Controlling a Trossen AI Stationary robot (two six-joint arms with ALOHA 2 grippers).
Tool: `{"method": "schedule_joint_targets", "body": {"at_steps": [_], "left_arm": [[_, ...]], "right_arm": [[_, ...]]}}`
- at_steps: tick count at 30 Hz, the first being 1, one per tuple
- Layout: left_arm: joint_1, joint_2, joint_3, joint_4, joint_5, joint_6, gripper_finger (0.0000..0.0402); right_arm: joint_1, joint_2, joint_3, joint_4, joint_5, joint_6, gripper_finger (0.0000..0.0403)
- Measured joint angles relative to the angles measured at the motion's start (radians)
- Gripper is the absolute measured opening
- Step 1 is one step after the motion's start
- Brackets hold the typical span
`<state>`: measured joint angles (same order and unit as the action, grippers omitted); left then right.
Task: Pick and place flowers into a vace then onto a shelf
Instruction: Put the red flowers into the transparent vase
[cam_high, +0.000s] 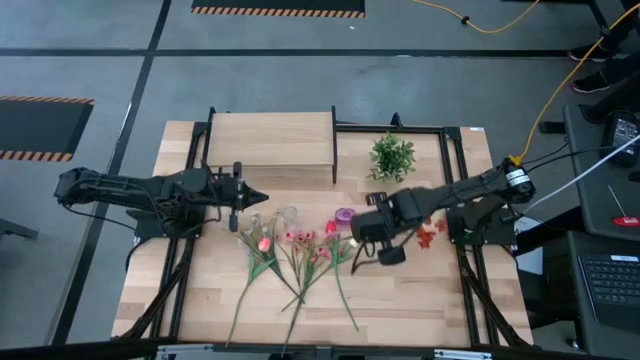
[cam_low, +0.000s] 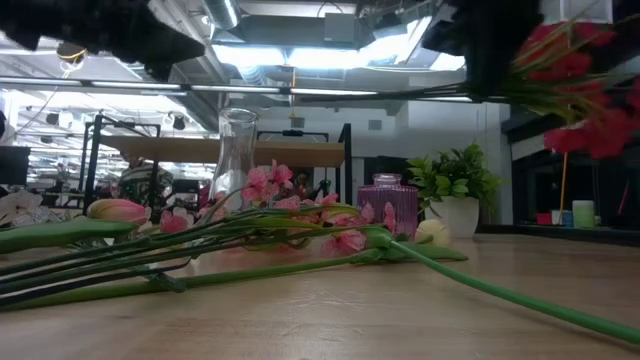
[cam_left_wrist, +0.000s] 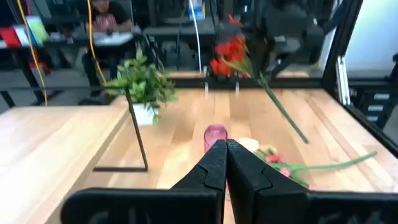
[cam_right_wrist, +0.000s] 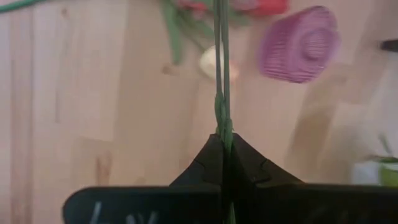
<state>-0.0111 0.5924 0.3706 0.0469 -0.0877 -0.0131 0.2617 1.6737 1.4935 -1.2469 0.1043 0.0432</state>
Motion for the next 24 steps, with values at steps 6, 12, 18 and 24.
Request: {"method": "schedule_joint_targets", "body": {"at_steps": [6,12,18,24], "left_arm": [[-0.037,0.189,0.179,-0.092,-0.004,0.032,0.0003],[-0.077,0.356,0.363,-0.194,-0.066,0.014,0.0003],[-0.118,0.503,0.504,-0.289,-0.108,0.000,0.0003],[-0.134,0.586,0.556,-0.288,-0.109,0.000,0.0005]], "right_arm": [[-0.076,0.000,0.028,-0.032,0.010,-0.106,0.0004],[-0.119,0.000,0.031,-0.042,0.075,-0.160,0.0003],[-0.128,0.000,0.031,-0.046,0.113,-0.161,0.0003],[-0.128,0.000,0.031,-0.048,0.113,-0.161,0.0003]]}}
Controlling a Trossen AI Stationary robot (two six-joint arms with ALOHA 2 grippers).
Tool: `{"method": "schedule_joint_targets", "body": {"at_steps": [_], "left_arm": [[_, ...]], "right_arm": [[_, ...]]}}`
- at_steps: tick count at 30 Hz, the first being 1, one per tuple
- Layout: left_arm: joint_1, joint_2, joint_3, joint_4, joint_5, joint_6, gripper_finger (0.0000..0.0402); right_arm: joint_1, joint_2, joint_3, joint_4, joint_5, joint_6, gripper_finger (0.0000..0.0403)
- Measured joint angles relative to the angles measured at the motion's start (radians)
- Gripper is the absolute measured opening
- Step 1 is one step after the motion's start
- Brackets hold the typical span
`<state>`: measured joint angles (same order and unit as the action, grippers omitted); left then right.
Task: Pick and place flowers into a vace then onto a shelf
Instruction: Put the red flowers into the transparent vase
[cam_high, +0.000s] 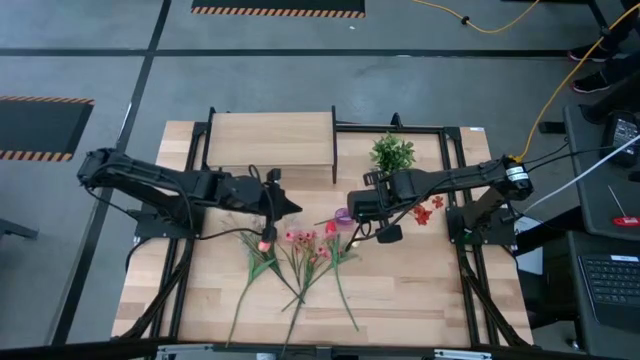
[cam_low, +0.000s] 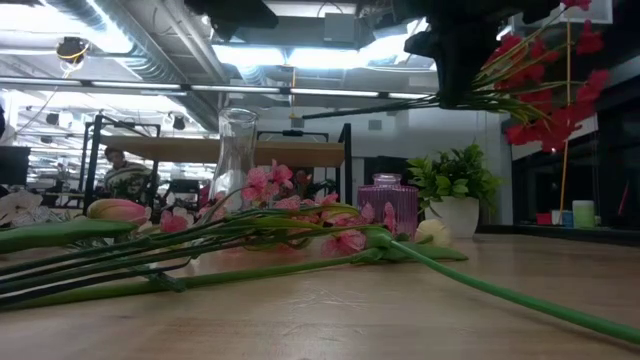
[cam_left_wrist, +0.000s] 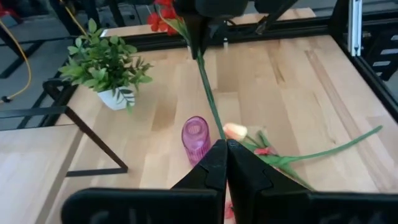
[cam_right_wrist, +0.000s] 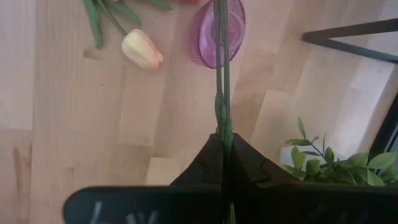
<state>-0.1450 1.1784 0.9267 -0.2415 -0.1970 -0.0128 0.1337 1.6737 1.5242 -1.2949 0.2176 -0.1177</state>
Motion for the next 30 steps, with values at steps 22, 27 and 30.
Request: {"method": "schedule_joint_targets", "body": {"at_steps": [22,27,30], "left_arm": [[-0.014,0.051,0.006,0.123,-0.039,0.153,0.0223],[-0.013,0.067,0.007,0.132,-0.050,0.125,0.0226],[0.008,0.106,0.006,0.132,-0.053,0.082,0.0222]], "right_arm": [[-0.001,0.000,0.000,0.005,0.002,0.000,0.0003],[-0.001,0.000,0.000,0.005,0.002,0.000,0.0003],[-0.001,0.000,0.000,0.006,0.002,0.000,0.0003]]}}
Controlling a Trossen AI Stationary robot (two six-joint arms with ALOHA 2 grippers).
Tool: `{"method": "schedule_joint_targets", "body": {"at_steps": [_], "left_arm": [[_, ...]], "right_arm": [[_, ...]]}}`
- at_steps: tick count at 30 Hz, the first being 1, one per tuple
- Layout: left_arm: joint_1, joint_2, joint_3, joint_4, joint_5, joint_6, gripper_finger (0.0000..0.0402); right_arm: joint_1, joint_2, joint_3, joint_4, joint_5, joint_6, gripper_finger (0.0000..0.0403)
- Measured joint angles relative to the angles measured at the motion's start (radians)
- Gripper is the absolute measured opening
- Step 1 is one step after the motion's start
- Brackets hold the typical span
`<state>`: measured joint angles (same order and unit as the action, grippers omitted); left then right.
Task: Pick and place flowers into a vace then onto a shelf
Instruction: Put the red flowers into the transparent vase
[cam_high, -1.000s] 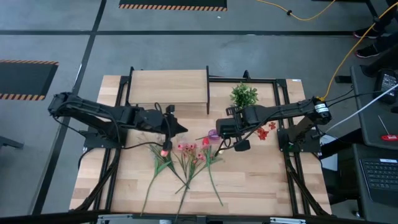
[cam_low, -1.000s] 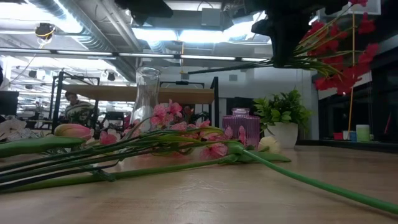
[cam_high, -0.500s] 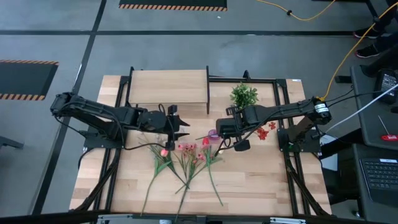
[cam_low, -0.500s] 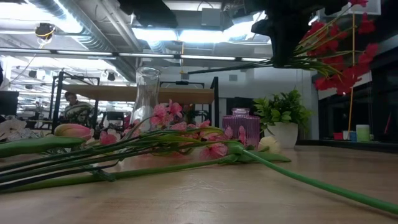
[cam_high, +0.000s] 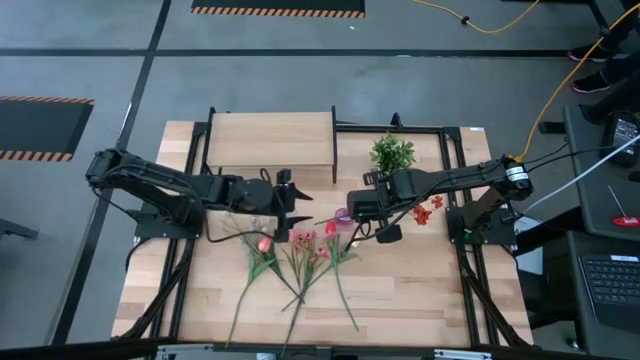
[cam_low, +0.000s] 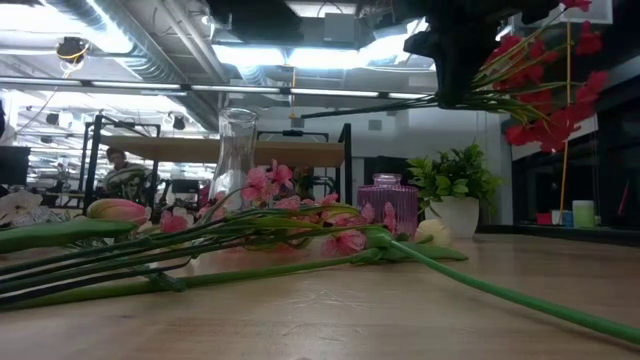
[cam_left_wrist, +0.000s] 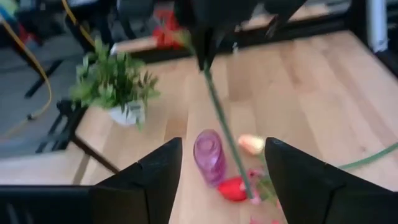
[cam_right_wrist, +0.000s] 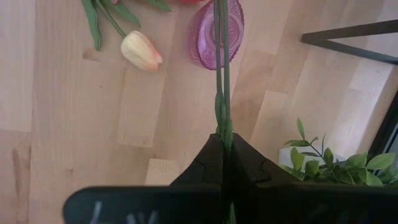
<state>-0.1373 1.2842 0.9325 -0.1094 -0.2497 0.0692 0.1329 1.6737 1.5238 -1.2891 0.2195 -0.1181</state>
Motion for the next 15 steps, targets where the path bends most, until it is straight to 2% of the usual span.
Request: {"method": "schedule_joint_targets", "body": {"at_steps": [3,7,11,15], "left_arm": [[0.020,0.043,0.000,0.007,0.003,-0.028,0.0222],[0.048,0.099,0.026,0.001,0.067,-0.071,0.0221],[0.067,0.151,0.109,-0.047,0.116,-0.083,0.0221],[0.070,0.214,0.204,-0.155,0.121,-0.083,0.0221]], "right_arm": [[0.000,0.000,0.000,0.008,0.000,0.000,0.0003],[0.000,0.000,0.000,0.014,0.000,0.000,0.0003],[0.000,0.000,0.000,0.015,0.000,0.000,0.0003],[0.000,0.000,-0.001,0.046,0.000,-0.029,0.0003]]}}
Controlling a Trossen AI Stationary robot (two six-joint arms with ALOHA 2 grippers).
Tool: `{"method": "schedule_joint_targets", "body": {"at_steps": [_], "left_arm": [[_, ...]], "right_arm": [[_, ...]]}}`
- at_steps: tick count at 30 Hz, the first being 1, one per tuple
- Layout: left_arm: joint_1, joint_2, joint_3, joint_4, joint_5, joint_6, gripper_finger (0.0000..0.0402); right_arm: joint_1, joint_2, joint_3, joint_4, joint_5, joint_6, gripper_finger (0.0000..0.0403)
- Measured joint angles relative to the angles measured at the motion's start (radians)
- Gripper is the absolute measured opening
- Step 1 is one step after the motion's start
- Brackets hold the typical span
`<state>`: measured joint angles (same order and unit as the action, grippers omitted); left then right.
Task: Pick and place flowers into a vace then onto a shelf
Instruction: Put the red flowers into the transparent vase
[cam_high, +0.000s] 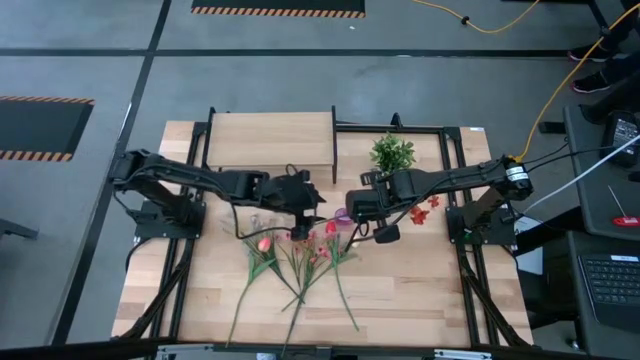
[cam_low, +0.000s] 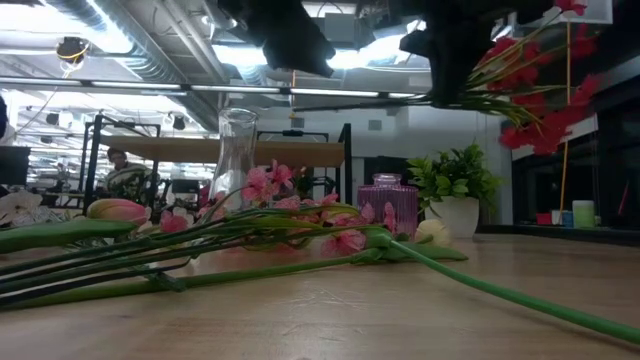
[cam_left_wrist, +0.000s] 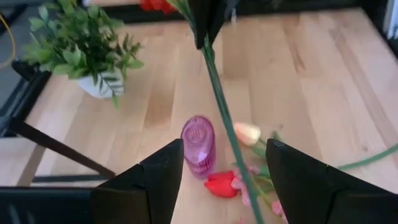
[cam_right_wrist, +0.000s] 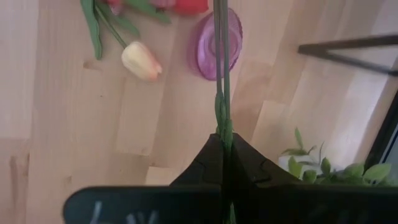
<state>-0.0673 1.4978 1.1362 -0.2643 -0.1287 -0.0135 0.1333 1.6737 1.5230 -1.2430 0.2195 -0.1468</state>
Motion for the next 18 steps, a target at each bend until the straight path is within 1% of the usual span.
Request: {"method": "schedule_joint_targets", "body": {"at_steps": [3,5,10,15,18], "left_arm": [[-0.001,0.040,0.059,-0.068,-0.001,0.000,0.0221],[-0.001,0.062,0.079,-0.088,-0.004,-0.003,0.0221],[-0.003,0.077,0.097,-0.084,-0.002,-0.023,0.0221],[-0.004,0.077,0.097,-0.087,0.001,-0.054,0.0221],[-0.004,0.077,0.097,-0.087,0.025,-0.056,0.0221]], "right_arm": [[0.000,0.000,0.000,0.033,0.002,-0.037,0.0003],[0.000,0.000,0.000,0.040,0.022,-0.058,0.0003],[0.000,0.000,0.003,0.080,0.034,-0.094,0.0003],[0.000,0.008,0.041,0.097,0.034,-0.125,0.0003],[0.000,0.008,0.063,0.112,0.033,-0.134,0.0003]]}}
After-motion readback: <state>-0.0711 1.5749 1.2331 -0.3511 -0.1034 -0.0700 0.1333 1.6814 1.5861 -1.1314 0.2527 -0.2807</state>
